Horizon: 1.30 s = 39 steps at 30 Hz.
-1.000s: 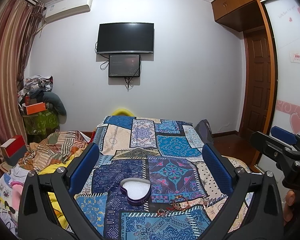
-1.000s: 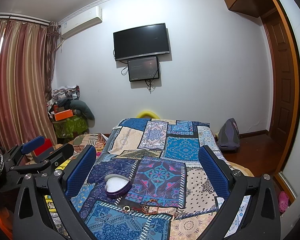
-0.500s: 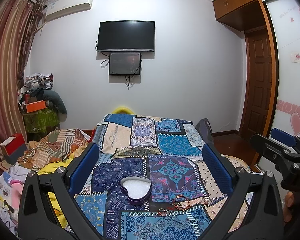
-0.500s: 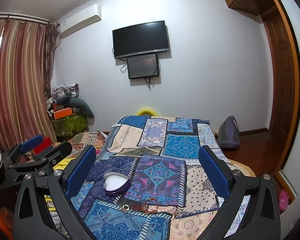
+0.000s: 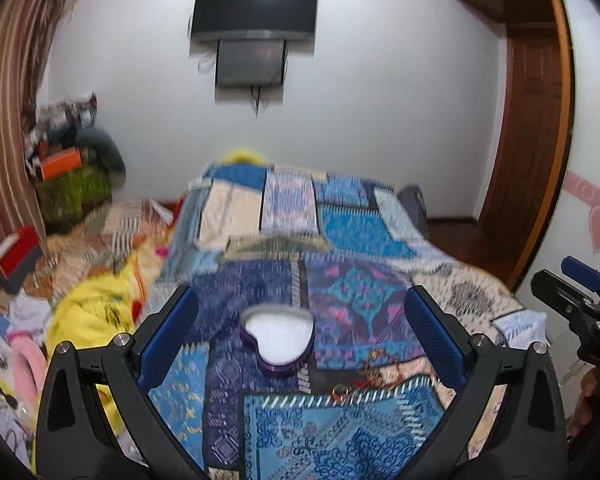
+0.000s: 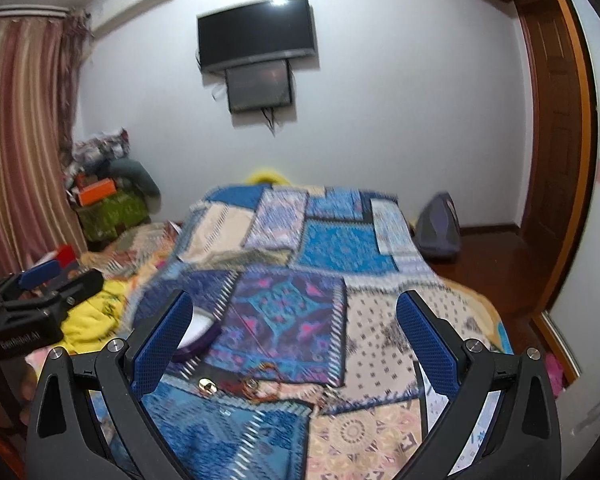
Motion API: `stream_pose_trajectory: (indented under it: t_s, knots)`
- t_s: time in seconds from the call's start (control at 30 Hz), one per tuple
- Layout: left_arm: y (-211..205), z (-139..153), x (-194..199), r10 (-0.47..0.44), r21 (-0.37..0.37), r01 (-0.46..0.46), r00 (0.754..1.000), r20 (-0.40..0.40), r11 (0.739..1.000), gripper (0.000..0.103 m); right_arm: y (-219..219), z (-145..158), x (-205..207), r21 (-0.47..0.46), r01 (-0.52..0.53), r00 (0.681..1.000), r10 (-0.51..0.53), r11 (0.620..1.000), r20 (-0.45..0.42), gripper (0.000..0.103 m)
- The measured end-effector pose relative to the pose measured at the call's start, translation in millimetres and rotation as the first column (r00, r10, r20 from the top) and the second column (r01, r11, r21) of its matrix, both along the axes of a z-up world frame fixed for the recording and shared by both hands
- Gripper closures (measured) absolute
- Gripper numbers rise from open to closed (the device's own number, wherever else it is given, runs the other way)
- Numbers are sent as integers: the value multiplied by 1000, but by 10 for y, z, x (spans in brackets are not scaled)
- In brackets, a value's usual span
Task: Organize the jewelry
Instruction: 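Lower both tools toward the jewelry lying beside the purple heart tin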
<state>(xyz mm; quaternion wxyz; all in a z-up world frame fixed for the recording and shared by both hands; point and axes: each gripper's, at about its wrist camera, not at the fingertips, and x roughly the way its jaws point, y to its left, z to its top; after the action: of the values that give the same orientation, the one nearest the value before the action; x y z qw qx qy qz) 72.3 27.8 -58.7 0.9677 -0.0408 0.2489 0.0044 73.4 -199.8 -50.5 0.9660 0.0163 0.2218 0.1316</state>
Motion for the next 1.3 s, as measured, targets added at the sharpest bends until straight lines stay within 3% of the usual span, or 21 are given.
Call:
stream_pose_trajectory:
  t_s: [0.2, 0.33, 0.47, 0.57, 0.77, 0.93, 1.03, 1.13, 1.3]
  knots:
    - [96, -496, 304, 2, -30, -7, 986, -167, 1000, 0, -83, -291, 167, -27, -10, 990, 6, 1000, -139, 2]
    - [51, -778, 418, -14, 6, 16, 971, -237, 1000, 1, -83, -442, 272, -61, -47, 978, 34, 997, -204, 2]
    - [-25, -1047, 523, -52, 9, 59, 946, -321, 998, 18, -67, -585, 367, -51, -106, 962, 89, 993, -257, 3]
    - [-71, -1188, 569, -84, -6, 88, 922, -378, 996, 22, -42, -685, 417, -40, -151, 947, 133, 988, -293, 10]
    - [-203, -1377, 603, -163, -30, 166, 890, -427, 986, 36, 68, -856, 478, -28, -234, 910, 209, 972, -360, 27]
    - [-325, -1498, 625, -213, -30, 224, 862, -460, 974, 46, 127, -979, 504, -34, -270, 888, 235, 962, -395, 36]
    - [-381, -1518, 619, -227, -19, 246, 861, -455, 969, 47, 154, -1057, 527, -20, -290, 870, 255, 957, -421, 41]
    - [-412, -1530, 624, -257, -36, 271, 855, -450, 962, 58, 175, -1120, 559, -8, -304, 855, 269, 953, -443, 42]
    - [-423, -1580, 674, -269, -39, 281, 855, -444, 959, 62, 226, -1185, 598, 4, -327, 836, 292, 945, -465, 48]
